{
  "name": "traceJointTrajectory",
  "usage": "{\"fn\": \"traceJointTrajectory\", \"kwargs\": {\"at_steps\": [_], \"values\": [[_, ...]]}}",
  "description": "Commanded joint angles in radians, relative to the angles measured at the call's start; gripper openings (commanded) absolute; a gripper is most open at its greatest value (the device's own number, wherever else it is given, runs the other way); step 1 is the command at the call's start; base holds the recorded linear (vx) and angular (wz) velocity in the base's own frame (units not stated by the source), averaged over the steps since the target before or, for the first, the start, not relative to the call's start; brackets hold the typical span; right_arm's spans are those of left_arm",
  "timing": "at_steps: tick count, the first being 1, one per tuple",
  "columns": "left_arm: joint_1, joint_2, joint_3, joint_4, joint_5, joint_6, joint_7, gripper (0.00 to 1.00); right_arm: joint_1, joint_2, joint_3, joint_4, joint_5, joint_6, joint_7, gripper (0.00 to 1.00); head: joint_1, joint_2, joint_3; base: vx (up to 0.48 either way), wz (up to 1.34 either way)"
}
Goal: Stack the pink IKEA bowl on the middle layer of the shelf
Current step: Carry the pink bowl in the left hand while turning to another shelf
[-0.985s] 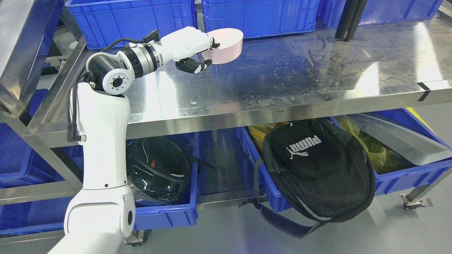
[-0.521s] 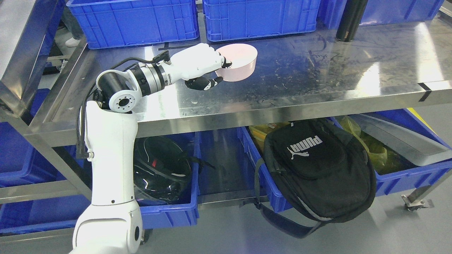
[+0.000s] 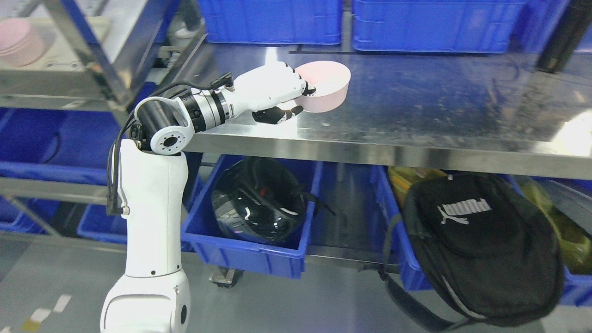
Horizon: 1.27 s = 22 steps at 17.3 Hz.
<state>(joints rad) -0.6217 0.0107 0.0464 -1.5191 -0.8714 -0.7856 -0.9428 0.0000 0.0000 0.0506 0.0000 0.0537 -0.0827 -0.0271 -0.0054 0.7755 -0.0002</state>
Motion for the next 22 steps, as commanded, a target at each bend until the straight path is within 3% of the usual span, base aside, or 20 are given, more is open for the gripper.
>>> {"fn": "traceJointTrajectory", "kwargs": {"at_steps": [1, 15, 22], "values": [[0.007, 0.007, -0.043, -0.044, 0.002, 0.0, 0.001, 0.01, 0.023, -0.017, 0.0, -0.017, 0.0, 0.0, 0.001, 1.0, 0.0, 0.0, 0.0, -0.033, 1.15], [0.007, 0.007, -0.063, -0.044, 0.002, 0.0, 0.004, 0.02, 0.023, -0.017, 0.0, -0.017, 0.0, 0.0, 0.001, 1.0, 0.0, 0.001, 0.0, -0.012, 1.56], [0.045, 0.007, -0.173, -0.041, 0.006, 0.0, 0.03, 0.02, 0.023, -0.017, 0.0, -0.017, 0.0, 0.0, 0.001, 1.0, 0.0, 0.001, 0.0, 0.133, 0.56]]}}
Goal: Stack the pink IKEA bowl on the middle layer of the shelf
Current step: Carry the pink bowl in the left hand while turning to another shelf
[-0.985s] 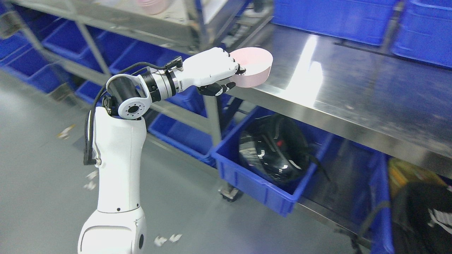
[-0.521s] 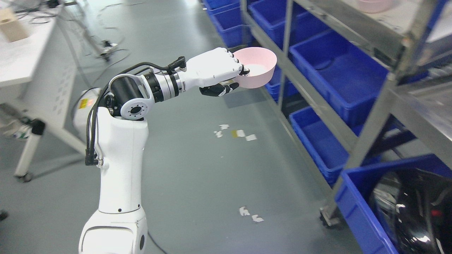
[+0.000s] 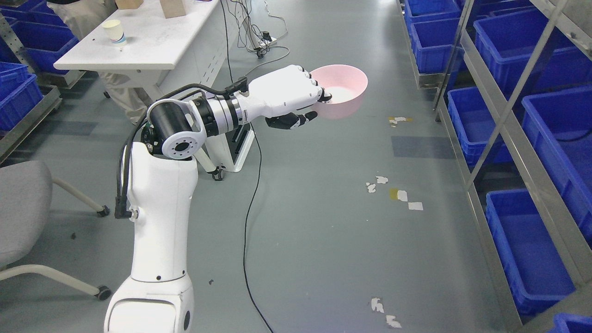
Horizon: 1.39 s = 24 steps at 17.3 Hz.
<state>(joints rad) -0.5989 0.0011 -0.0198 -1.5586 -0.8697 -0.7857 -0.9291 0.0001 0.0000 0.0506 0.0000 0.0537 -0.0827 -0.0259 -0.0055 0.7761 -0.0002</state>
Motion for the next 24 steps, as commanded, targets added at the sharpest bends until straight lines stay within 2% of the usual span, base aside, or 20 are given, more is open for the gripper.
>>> {"fn": "traceJointTrajectory", "kwargs": {"at_steps": [1, 5, 18, 24], "values": [[0.022, 0.016, -0.144, 0.002, 0.023, 0.0, 0.027, 0.02, 0.023, -0.017, 0.0, -0.017, 0.0, 0.0, 0.0, 1.0, 0.0, 0.0, 0.0, 0.231, 0.24], [0.027, 0.016, -0.224, 0.002, 0.044, 0.0, 0.027, 0.02, 0.023, -0.017, 0.0, -0.017, 0.0, 0.0, 0.0, 1.0, 0.0, 0.0, 0.0, 0.267, 0.07], [0.027, 0.016, -0.177, -0.005, 0.044, 0.0, 0.026, 0.03, 0.023, -0.017, 0.0, -0.017, 0.0, 0.0, 0.0, 1.0, 0.0, 0.0, 0.0, 0.373, -0.16], [0.024, 0.016, -0.193, -0.018, 0.084, 0.0, 0.027, 0.03, 0.023, -0.017, 0.0, -0.017, 0.0, 0.0, 0.0, 1.0, 0.0, 0.0, 0.0, 0.375, -0.19]]}}
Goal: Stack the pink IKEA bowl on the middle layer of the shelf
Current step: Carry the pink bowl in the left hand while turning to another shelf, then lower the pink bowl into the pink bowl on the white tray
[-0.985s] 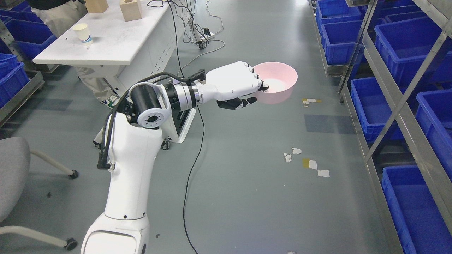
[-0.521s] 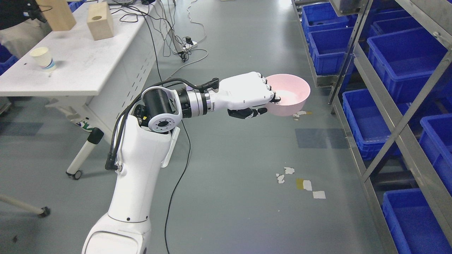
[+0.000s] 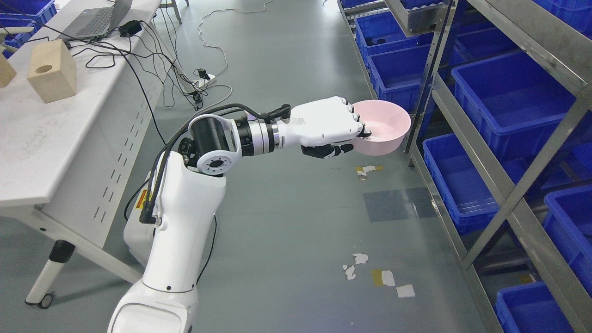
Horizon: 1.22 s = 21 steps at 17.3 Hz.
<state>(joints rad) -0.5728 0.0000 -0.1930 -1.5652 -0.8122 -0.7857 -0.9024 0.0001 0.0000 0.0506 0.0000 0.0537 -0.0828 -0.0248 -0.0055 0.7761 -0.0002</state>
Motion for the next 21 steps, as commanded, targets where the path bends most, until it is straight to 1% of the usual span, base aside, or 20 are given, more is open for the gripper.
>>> {"fn": "traceJointTrajectory", "kwargs": {"at_steps": [1, 7, 8, 11, 12, 14, 16, 18, 19, 21], "values": [[-0.004, 0.017, -0.022, -0.012, 0.027, 0.0, 0.0, 0.03, 0.023, -0.017, 0.0, -0.018, 0.0, 0.0, -0.001, 1.0, 0.0, 0.0, 0.0, 0.316, 0.0], [-0.009, 0.017, -0.032, -0.012, 0.034, 0.0, 0.002, 0.04, 0.023, -0.017, 0.0, -0.018, 0.0, 0.0, -0.001, 1.0, 0.0, 0.0, 0.0, 0.289, 0.21], [-0.016, 0.017, -0.045, -0.012, 0.063, 0.0, 0.003, 0.04, 0.023, -0.017, 0.0, -0.018, 0.0, 0.0, -0.001, 1.0, 0.0, 0.0, 0.0, 0.228, 0.09], [-0.116, 0.017, -0.052, -0.007, 0.103, 0.0, 0.03, 0.04, 0.023, -0.017, 0.0, -0.018, 0.0, 0.0, -0.001, 1.0, 0.0, 0.0, 0.0, 0.201, -0.12], [-0.146, 0.017, -0.056, -0.004, 0.114, 0.0, 0.03, 0.04, 0.023, -0.017, 0.0, -0.018, 0.0, 0.0, -0.001, 1.0, 0.0, 0.0, 0.0, 0.165, -0.56], [-0.208, 0.017, -0.109, -0.004, 0.162, 0.0, 0.031, 0.04, 0.023, -0.017, 0.0, -0.018, 0.0, 0.0, -0.001, 1.0, 0.0, 0.0, 0.0, 0.147, -0.71], [-0.261, 0.017, -0.134, -0.004, 0.189, 0.0, 0.054, 0.04, 0.023, -0.017, 0.0, -0.018, 0.0, 0.0, -0.001, 1.0, 0.0, 0.0, 0.0, 0.093, -1.24], [-0.332, 0.017, -0.122, -0.003, 0.194, 0.0, 0.071, 0.04, 0.023, -0.017, 0.0, -0.018, 0.0, 0.0, -0.001, 1.0, 0.0, 0.0, 0.0, 0.088, -0.92], [-0.36, 0.017, -0.096, 0.002, 0.185, 0.0, 0.066, 0.04, 0.023, -0.017, 0.0, -0.018, 0.0, 0.0, -0.001, 1.0, 0.0, 0.0, 0.0, 0.051, -0.79], [-0.381, 0.017, -0.047, 0.033, 0.156, 0.0, 0.059, 0.04, 0.023, -0.017, 0.0, -0.018, 0.0, 0.0, -0.001, 1.0, 0.0, 0.0, 0.0, 0.028, -0.84]]}}
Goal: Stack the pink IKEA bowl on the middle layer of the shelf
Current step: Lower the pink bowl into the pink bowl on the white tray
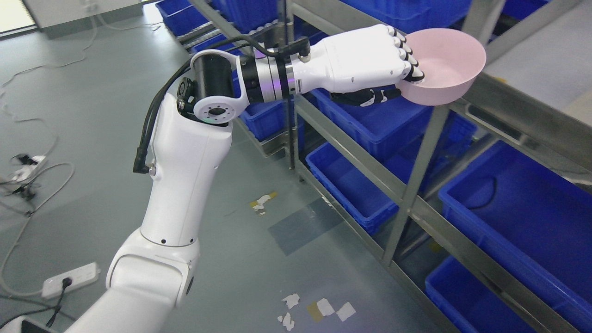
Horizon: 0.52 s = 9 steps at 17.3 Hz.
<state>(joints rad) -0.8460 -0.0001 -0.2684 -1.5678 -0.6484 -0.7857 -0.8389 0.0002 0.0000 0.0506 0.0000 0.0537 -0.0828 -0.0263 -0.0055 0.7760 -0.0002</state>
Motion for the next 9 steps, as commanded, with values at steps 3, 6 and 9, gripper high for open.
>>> {"fn": "traceJointTrajectory", "kwargs": {"at_steps": [3, 6, 9], "values": [[-0.11, 0.018, 0.107, 0.159, -0.111, 0.0, -0.014, 0.04, 0.023, -0.017, 0.0, -0.017, 0.0, 0.0, 0.0, 1.0, 0.0, 0.0, 0.0, 0.036, -0.91], [-0.11, 0.018, 0.104, 0.244, -0.132, 0.0, -0.008, 0.04, 0.023, -0.017, 0.0, -0.017, 0.0, 0.0, 0.0, 1.0, 0.0, 0.0, 0.0, 0.026, -0.94], [-0.139, 0.018, 0.103, 0.314, -0.197, 0.0, 0.0, 0.04, 0.023, -0.017, 0.0, -0.017, 0.0, 0.0, 0.0, 1.0, 0.0, 0.0, 0.0, 0.057, -0.93]]}}
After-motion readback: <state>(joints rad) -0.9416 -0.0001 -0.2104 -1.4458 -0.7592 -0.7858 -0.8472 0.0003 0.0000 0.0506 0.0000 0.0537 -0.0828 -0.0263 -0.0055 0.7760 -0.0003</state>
